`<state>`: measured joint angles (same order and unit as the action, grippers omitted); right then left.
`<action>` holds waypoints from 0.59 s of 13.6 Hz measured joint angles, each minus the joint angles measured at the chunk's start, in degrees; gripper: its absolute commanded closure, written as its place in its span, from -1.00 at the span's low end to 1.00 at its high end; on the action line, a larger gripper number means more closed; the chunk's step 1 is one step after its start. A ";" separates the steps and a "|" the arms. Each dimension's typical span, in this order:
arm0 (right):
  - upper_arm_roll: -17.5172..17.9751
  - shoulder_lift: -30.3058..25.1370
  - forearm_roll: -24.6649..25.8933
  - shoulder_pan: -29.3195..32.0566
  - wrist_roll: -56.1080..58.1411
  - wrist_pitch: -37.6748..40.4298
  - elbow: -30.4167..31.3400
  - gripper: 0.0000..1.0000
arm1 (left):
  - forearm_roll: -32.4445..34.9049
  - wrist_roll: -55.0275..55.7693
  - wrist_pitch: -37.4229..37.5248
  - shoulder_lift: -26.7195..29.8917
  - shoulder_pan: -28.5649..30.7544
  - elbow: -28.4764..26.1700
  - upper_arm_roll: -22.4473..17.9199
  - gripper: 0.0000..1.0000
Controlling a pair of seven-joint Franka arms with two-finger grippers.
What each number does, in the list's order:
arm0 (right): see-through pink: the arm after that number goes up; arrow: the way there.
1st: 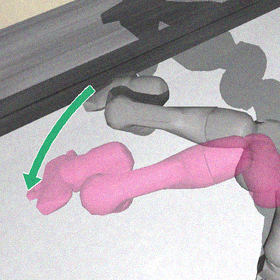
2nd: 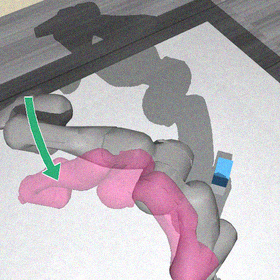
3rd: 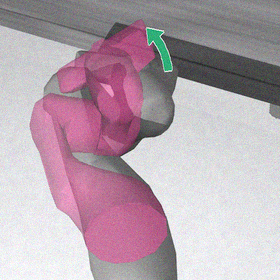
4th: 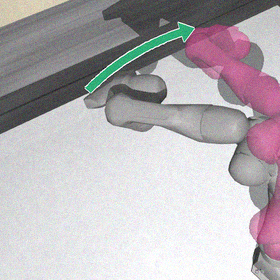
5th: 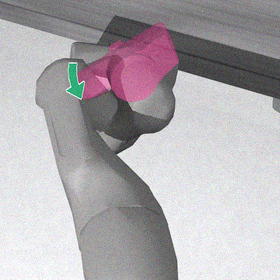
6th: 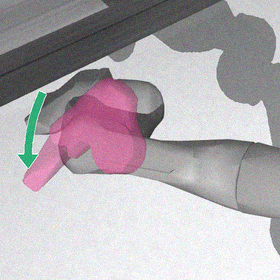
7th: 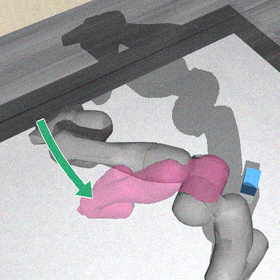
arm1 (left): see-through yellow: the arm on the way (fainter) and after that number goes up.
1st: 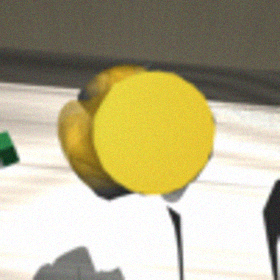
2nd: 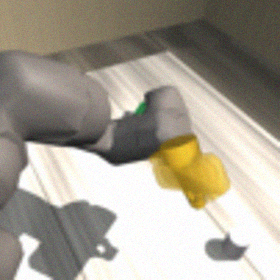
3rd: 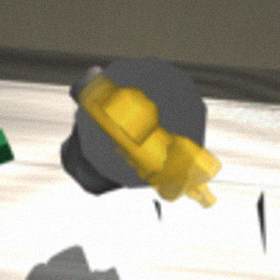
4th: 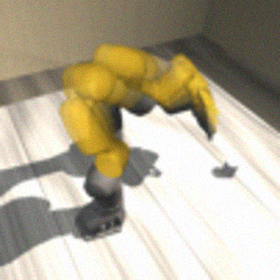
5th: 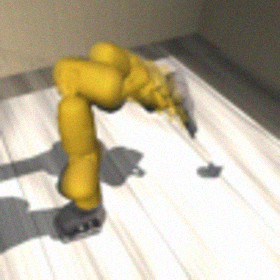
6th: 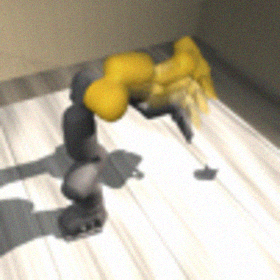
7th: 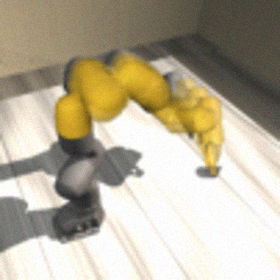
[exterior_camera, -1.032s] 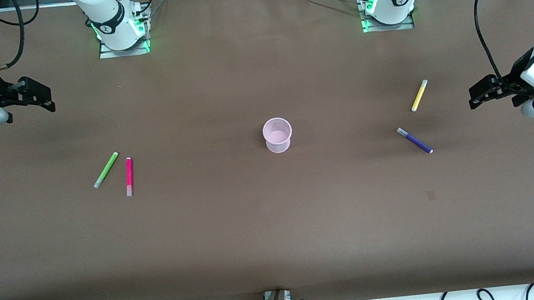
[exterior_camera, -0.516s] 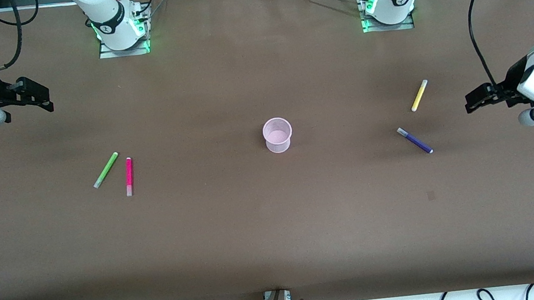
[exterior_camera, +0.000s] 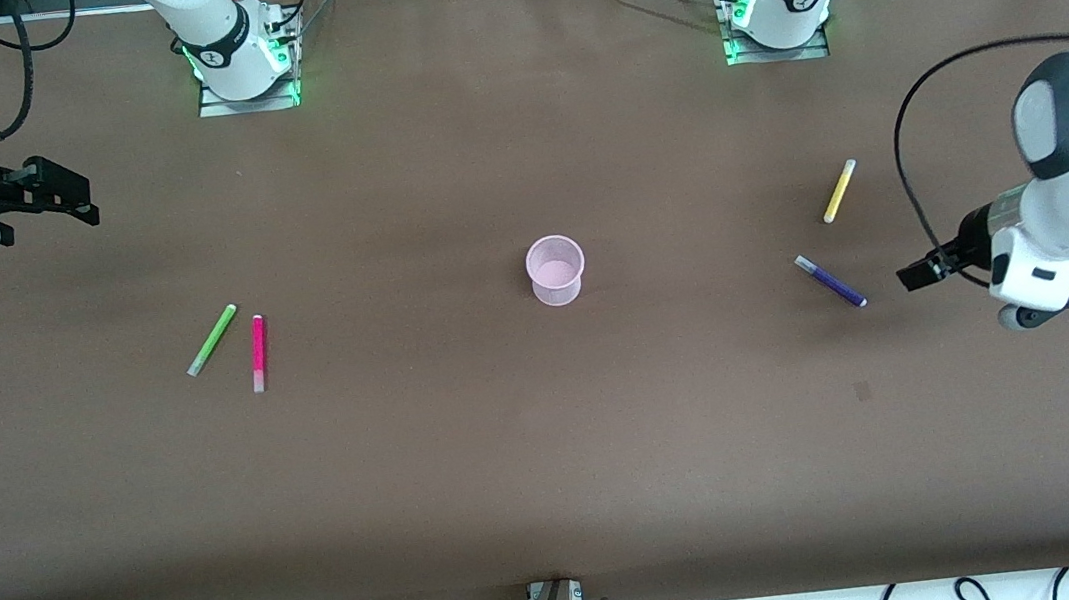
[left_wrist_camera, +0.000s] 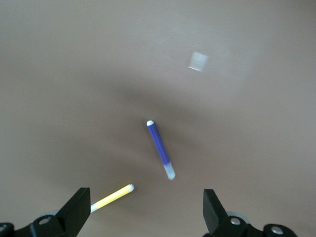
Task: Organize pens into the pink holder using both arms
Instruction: 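Lower the left gripper and grasp the purple marker while the right gripper reaches out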
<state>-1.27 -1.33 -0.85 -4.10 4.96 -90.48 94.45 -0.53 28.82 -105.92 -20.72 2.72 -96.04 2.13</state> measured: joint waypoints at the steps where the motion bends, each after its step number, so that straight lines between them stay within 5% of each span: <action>1: -0.18 0.02 0.00 0.00 0.00 -0.01 0.00 -1.00 | 0.00 3.29 -3.11 -0.52 0.11 -2.67 0.00 -1.00; 8: -0.90 0.36 0.63 0.03 0.10 -2.85 -0.05 -1.00 | -0.66 16.91 -27.98 -1.90 0.95 -21.67 0.01 -1.00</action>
<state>-2.17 -0.96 -0.22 -4.08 5.06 -93.32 94.40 -1.19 45.73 -133.90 -22.62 3.67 -117.72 2.14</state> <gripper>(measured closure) 0.000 0.000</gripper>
